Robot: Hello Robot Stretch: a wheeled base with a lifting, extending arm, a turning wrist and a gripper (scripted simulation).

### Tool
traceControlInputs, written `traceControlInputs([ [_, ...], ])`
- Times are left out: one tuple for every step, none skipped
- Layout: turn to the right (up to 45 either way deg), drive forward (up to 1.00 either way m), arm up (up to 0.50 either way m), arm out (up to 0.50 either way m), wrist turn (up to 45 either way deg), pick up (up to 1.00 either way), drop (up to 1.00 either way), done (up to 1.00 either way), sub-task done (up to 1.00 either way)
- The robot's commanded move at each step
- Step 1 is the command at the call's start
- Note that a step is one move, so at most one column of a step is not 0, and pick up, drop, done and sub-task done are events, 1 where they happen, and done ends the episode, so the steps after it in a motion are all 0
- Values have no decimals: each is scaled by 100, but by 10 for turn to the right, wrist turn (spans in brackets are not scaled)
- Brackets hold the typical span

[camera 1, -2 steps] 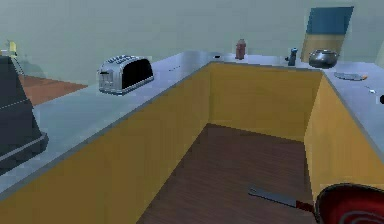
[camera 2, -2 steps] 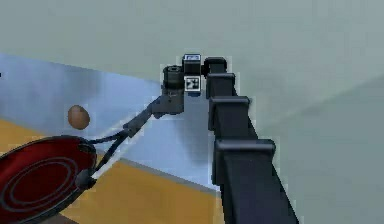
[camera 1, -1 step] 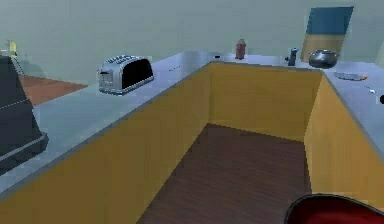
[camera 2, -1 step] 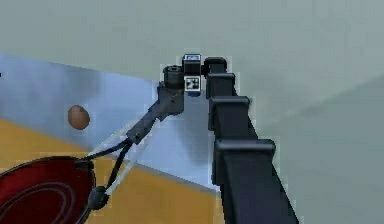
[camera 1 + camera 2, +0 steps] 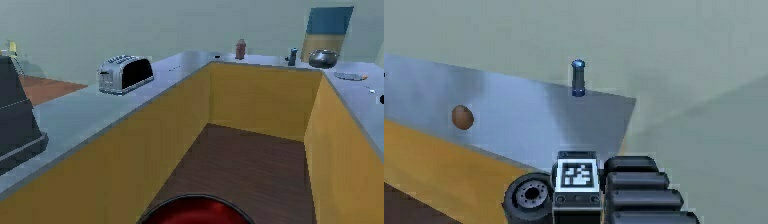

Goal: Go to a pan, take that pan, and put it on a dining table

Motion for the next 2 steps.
traceControlInputs([
  [-450, 0, 0, 0, 0, 0, 0, 0, 0],
  [-450, 0, 0, 0, 0, 0, 0, 0, 0],
])
